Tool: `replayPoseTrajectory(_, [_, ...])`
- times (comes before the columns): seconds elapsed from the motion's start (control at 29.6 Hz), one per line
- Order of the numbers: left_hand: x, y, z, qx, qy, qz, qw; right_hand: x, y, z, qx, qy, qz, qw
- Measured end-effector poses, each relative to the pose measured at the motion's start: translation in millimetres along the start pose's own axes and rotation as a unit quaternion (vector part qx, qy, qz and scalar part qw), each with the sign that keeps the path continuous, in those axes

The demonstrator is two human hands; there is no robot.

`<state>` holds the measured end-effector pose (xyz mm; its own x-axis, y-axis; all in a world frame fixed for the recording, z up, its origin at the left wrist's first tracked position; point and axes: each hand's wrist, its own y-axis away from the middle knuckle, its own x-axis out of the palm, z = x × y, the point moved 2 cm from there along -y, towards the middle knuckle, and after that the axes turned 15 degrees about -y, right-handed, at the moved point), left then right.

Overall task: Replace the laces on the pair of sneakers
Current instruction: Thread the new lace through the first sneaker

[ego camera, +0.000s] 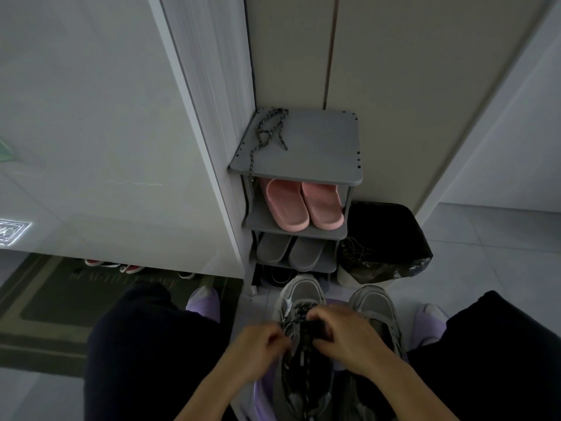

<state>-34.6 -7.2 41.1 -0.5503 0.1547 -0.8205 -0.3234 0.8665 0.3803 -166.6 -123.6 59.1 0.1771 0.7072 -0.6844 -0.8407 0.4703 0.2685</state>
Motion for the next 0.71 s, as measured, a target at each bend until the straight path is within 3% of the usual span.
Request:
replayPoseTrajectory(0.03, [0.3,-5.7,4.4,-0.02,-0.006,-0.047,0.999,2.2,-0.8,3.7,-0.021,0.033,0.015,0.999])
replayPoseTrajectory(0.1, [4.2,-14.4,7.8,-0.029,-0.012,-0.069,0.997,7.5,-0.9,8.3,-0.035,0.073,0.028,0.996])
replayPoseTrajectory(0.24, [7.8,-26.4,7.2,-0.006,-0.059,-0.067,0.996,6.7,-1.8,2.2,-0.038,-0.024,-0.018,0.999])
replayPoseTrajectory(0.3, [-2.2,-27.7,6.0,-0.007,-0.01,-0.085,0.996,2.7,-5.1,3.7,-0.049,-0.07,-0.062,0.994])
replayPoseTrajectory(0.47, [-39.4,-18.4,-12.4,0.049,0.101,-0.102,0.988,2.9,-30.5,20.3,-0.054,-0.125,-0.06,0.989])
replayPoseTrajectory(0.57, [-58.1,-14.1,0.7,0.014,0.083,-0.119,0.989,-11.1,-35.4,7.6,0.038,-0.305,-0.125,0.943])
replayPoseTrajectory(0.71, [-51.1,-11.1,26.0,0.007,0.029,-0.014,0.999,-16.4,-29.0,-14.1,0.108,-0.407,-0.186,0.888])
